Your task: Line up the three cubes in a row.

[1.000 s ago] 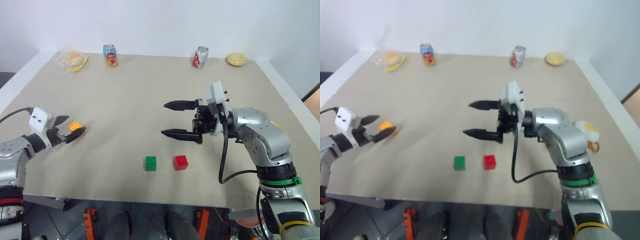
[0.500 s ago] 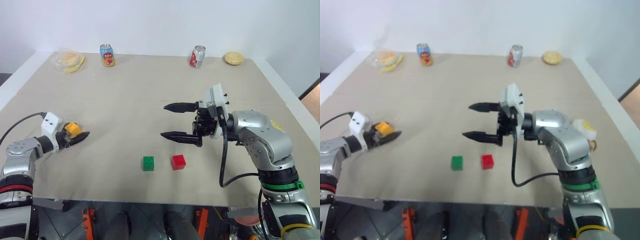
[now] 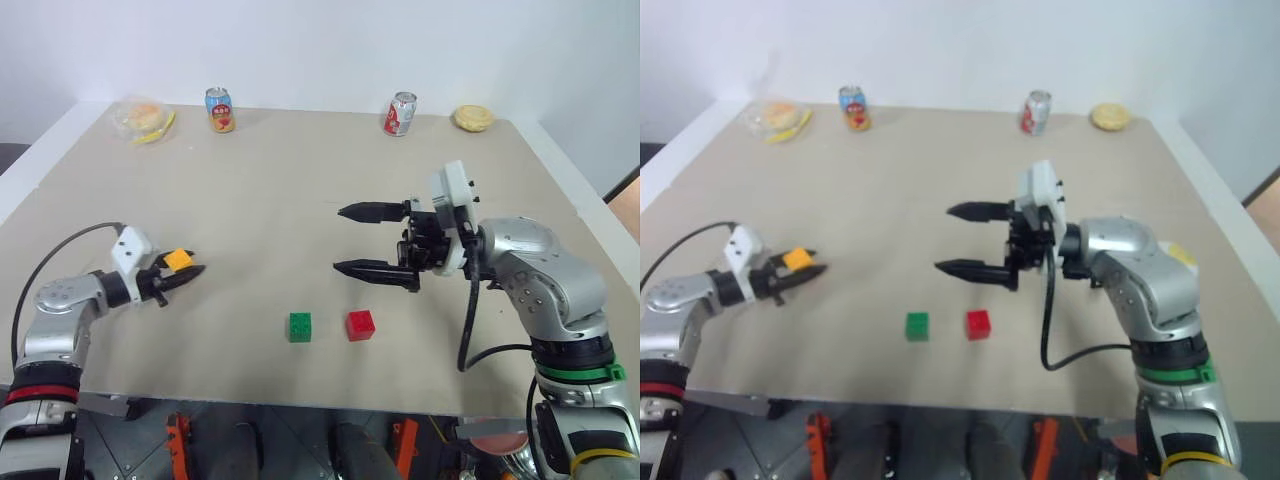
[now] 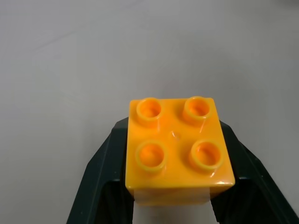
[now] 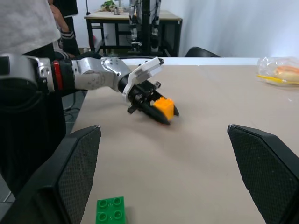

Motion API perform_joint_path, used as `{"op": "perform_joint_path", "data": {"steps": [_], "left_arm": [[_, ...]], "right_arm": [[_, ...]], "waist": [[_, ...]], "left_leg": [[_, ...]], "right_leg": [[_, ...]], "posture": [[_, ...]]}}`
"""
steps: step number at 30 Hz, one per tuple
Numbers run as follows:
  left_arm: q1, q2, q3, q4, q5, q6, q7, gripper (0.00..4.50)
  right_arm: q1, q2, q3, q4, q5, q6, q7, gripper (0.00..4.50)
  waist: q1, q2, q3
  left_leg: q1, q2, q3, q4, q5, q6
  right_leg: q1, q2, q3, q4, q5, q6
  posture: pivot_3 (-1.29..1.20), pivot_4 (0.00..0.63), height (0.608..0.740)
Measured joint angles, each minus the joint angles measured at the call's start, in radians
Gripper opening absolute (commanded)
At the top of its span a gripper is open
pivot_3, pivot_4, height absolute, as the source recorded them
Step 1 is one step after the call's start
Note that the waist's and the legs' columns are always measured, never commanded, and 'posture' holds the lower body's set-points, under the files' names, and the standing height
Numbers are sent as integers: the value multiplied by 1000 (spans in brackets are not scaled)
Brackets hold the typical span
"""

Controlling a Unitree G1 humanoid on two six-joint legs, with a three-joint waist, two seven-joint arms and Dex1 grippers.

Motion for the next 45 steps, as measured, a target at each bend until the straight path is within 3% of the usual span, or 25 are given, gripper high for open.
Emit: {"op": "perform_joint_path", "data": {"steps": [6,13,19,29,34,45], "left_arm": [[65,-54,-174,-237,-6,58,-65,1396],[59,-54,-264,-248,15,44,-132,1396],[40,-42,-273,-207,24,-1,-191,1396],[10,57,-234,-86,-15,-74,-362,1396],[-26,59,-233,12,6,-139,-406,1396],[-29,49,-242,12,14,-149,-421,1396]], "right_arm": [[114,-76,-15,-42,-9,-10,38,4500],[161,-99,-34,-105,-12,-12,12,4500],[199,-118,-62,-142,0,0,-12,4500],[204,-123,-67,-147,17,4,-29,4500],[204,-118,-64,-146,17,-1,-29,4500],[204,-118,-64,-146,17,-1,-29,4500]], "waist": [[-3,0,0],[-4,0,0],[-3,0,0],[-4,0,0],[-3,0,0],[-3,0,0]], "left_leg": [[1,0,0,0,0,0],[4,1,0,1,2,2],[3,1,2,2,2,2],[3,1,2,1,2,2],[2,1,2,2,2,2],[2,2,2,2,2,2]], "right_leg": [[-1,1,1,0,0,-1],[0,3,3,0,1,-5],[0,2,3,0,1,-4],[-1,2,3,0,1,-5],[-1,2,3,0,1,-5],[-2,2,3,0,1,-5]], "posture": [[0,150,733],[0,150,733],[0,150,733],[0,150,733],[0,150,733],[0,150,733]]}}
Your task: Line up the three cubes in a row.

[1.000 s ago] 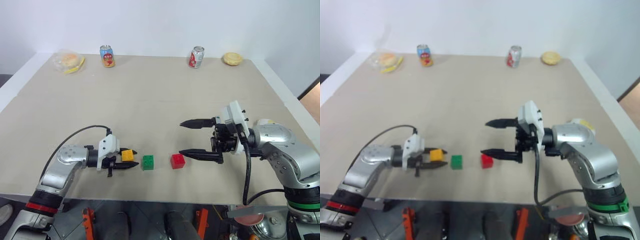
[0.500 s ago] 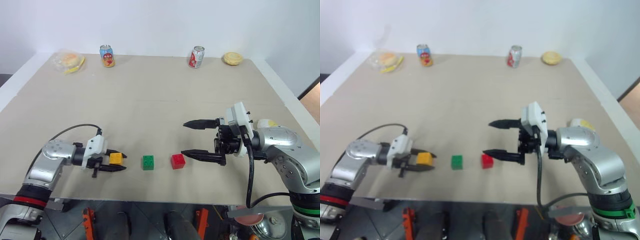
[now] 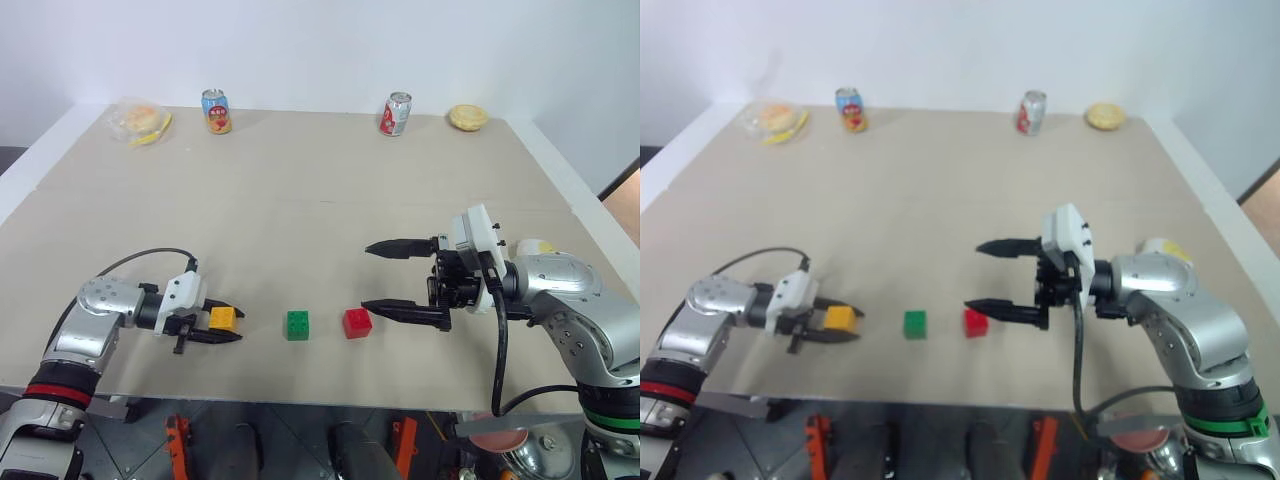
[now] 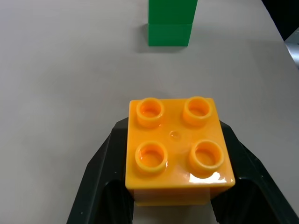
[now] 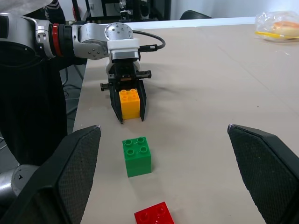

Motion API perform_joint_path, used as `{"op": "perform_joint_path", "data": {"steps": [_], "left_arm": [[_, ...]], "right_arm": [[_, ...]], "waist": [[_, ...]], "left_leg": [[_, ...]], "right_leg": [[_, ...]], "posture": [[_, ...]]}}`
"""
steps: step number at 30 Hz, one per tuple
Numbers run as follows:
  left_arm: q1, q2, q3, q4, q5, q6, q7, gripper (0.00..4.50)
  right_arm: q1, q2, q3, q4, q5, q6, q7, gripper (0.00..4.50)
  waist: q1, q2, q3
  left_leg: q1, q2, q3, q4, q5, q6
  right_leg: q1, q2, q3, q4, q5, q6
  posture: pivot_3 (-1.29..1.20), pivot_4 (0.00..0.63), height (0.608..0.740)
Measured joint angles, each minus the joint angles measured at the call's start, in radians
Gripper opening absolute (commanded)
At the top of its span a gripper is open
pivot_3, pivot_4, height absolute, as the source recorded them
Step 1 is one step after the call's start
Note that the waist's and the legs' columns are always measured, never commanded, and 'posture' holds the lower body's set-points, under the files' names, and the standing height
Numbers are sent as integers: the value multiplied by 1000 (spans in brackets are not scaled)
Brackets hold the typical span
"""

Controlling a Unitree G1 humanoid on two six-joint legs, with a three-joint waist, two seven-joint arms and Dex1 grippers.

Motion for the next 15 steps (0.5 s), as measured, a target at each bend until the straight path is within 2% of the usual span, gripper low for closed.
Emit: {"op": "perform_joint_path", "data": {"steps": [9,11,15], "left_arm": [[9,-26,-22,-57,-1,39,-5,1396],[10,-26,-25,-57,0,38,-6,2469],[10,-26,-27,-53,14,16,-10,3812]], "right_arm": [[-1,0,1,0,0,0,-1,4500],[-1,0,1,0,0,0,-1,4500],[-1,0,1,0,0,1,-2,4500]], "waist": [[0,0,0],[0,0,0],[0,0,0]], "left_leg": [[0,0,0,0,0,0],[0,0,0,0,0,0],[0,0,0,0,0,0]], "right_leg": [[0,0,0,0,0,0],[0,0,0,0,0,0],[0,0,0,0,0,0]], "posture": [[0,150,733],[0,150,733],[0,150,733]]}}
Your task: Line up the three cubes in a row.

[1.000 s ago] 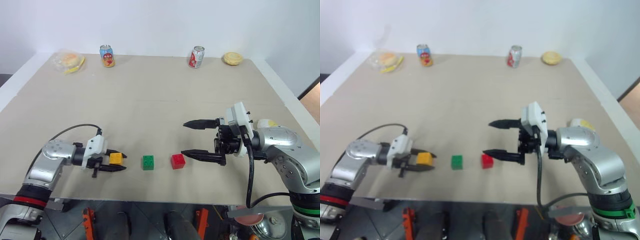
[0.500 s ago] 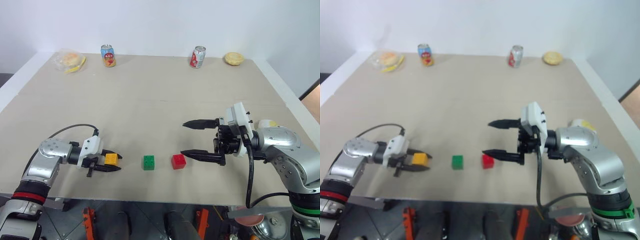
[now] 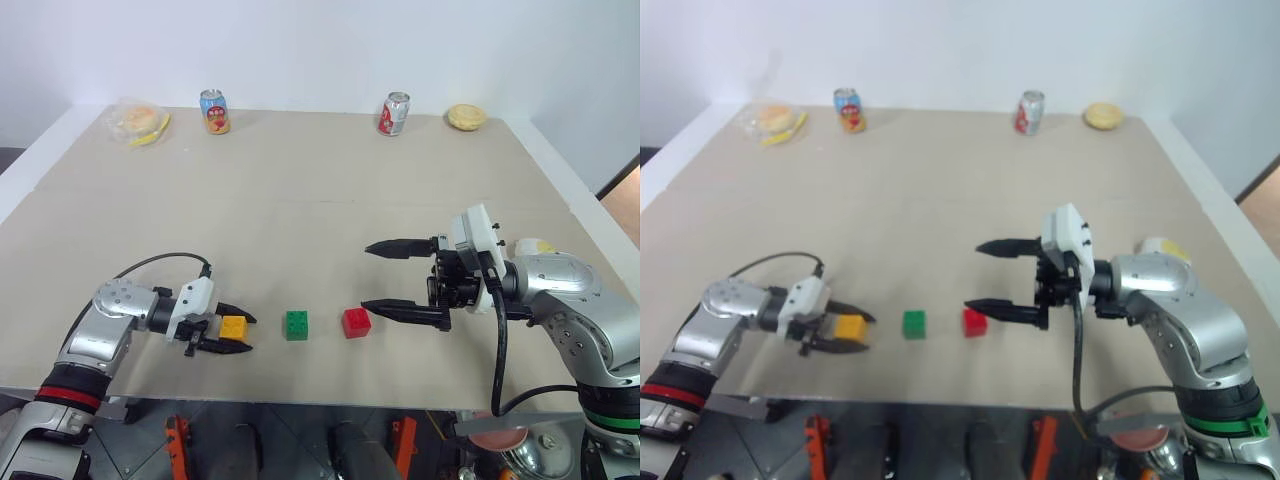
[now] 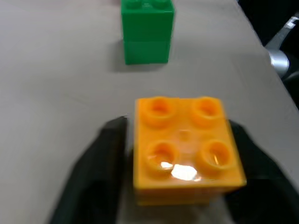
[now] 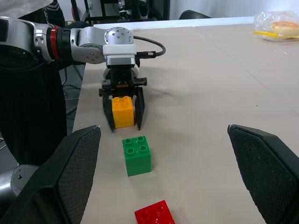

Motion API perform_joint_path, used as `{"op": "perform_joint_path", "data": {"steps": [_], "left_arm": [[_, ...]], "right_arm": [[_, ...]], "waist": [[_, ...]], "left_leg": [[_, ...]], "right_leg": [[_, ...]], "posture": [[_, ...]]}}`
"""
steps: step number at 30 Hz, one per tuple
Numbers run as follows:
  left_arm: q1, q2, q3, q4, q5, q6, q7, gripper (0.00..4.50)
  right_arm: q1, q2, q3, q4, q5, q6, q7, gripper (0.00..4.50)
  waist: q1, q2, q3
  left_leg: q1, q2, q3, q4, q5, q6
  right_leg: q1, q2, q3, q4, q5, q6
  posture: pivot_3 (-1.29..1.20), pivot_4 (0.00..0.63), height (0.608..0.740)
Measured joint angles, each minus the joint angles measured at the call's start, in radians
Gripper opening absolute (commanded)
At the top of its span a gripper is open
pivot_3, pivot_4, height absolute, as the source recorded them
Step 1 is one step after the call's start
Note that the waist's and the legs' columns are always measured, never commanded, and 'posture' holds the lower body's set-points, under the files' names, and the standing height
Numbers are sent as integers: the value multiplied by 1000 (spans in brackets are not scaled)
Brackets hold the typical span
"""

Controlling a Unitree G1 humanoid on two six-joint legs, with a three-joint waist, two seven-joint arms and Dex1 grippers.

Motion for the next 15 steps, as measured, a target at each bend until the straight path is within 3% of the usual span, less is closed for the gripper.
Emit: {"op": "perform_joint_path", "data": {"steps": [2,10,15], "left_arm": [[0,0,0,0,4,-7,-1,4480],[0,0,0,-2,3,-8,1,4480],[-1,5,38,-137,-85,136,38,4480]], "right_arm": [[0,0,0,0,0,1,0,4500],[0,0,0,0,1,3,0,4500],[12,-1,-9,-10,38,21,1,4500]], "waist": [[0,0,0],[0,0,0],[0,0,0]], "left_leg": [[0,0,0,0,0,0],[0,0,0,0,0,0],[-1,0,0,0,0,0]], "right_leg": [[0,0,0,0,0,0],[0,0,0,0,0,0],[0,0,0,0,0,0]], "posture": [[0,150,733],[0,150,733],[0,150,733]]}}
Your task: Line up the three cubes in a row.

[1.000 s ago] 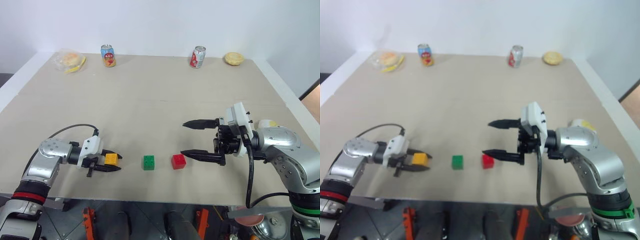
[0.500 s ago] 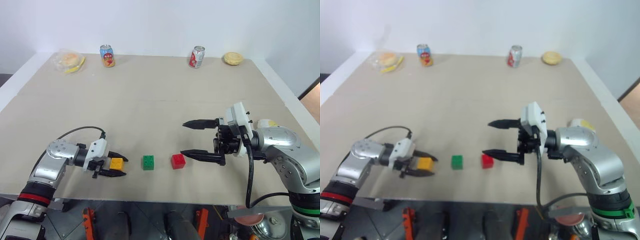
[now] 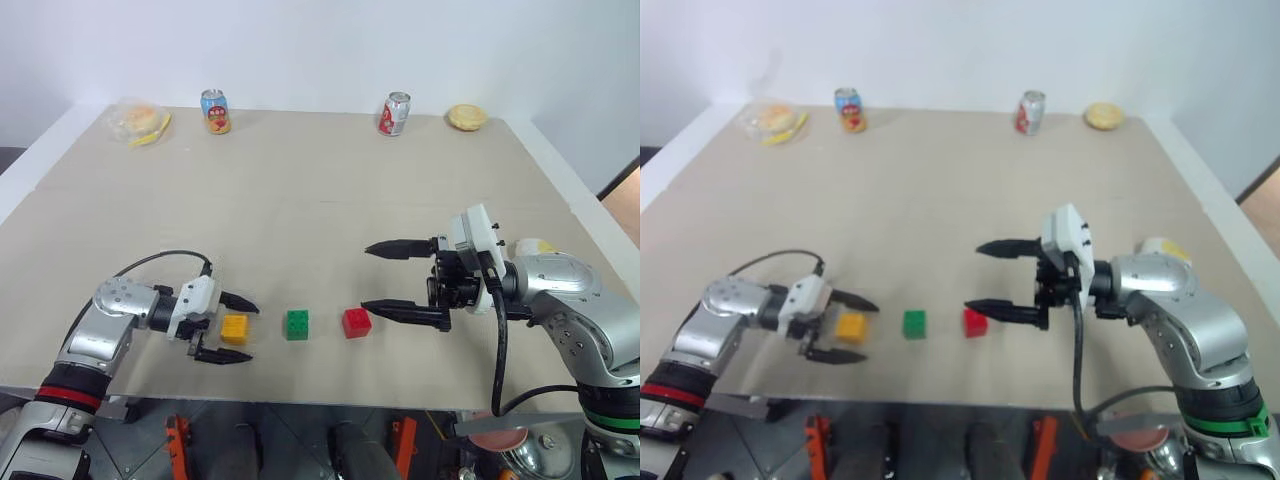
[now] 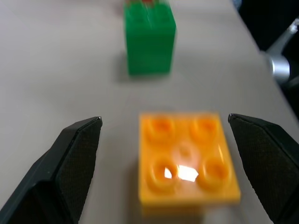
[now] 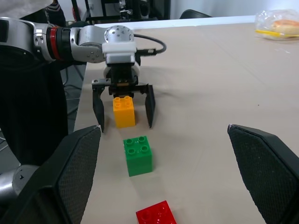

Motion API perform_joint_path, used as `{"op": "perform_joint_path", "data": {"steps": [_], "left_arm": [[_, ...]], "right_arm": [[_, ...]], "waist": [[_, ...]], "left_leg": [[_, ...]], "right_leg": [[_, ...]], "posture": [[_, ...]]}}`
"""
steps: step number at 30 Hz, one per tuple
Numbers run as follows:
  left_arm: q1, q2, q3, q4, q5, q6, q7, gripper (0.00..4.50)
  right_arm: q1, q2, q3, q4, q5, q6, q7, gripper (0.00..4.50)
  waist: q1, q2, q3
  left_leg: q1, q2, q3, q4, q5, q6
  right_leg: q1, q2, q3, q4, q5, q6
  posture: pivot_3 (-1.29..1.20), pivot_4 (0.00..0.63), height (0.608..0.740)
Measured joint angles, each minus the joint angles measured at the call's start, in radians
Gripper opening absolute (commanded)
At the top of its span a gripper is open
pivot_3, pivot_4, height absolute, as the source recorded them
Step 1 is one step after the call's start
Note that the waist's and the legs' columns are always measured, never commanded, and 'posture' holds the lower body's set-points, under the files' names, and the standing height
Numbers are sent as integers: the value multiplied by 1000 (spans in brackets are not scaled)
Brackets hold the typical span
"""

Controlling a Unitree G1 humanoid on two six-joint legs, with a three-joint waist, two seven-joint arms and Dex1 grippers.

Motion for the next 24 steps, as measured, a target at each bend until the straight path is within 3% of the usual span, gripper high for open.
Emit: {"op": "perform_joint_path", "data": {"steps": [3,7,11,14,19,24], "left_arm": [[-17,13,57,-145,-140,200,69,4480],[-146,-92,217,-236,-272,389,396,4480],[-178,-248,338,-199,-152,343,838,4480],[-72,-338,353,-198,-3,288,1098,4480],[50,-429,370,-183,147,251,1362,4480],[101,-468,393,-139,191,205,1445,4480]], "right_arm": [[19,-2,-33,-17,49,21,-1,4500],[23,56,-95,-23,84,38,-118,4500],[20,175,-104,20,22,64,-383,4500],[25,373,-112,102,-117,1,-661,4500],[125,567,-133,224,-351,-232,-941,4500],[180,670,-115,265,-492,-367,-1065,4500]], "waist": [[0,0,0],[1,-1,0],[-5,-1,0],[-6,-2,-1],[6,-3,-1],[2,-3,-1]], "left_leg": [[0,0,0,0,0,0],[3,0,-3,3,0,0],[8,-1,-2,3,0,0],[10,-1,-2,1,0,0],[3,-2,-3,0,1,-1],[1,-3,-2,0,1,-2]], "right_leg": [[0,0,0,0,0,1],[5,1,-1,0,1,3],[9,1,2,-1,3,3],[11,2,3,-1,3,4],[6,2,3,-1,3,8],[3,1,3,-1,5,9]], "posture": [[0,150,733],[0,150,733],[0,150,733],[0,150,733],[0,150,733],[0,150,733]]}}
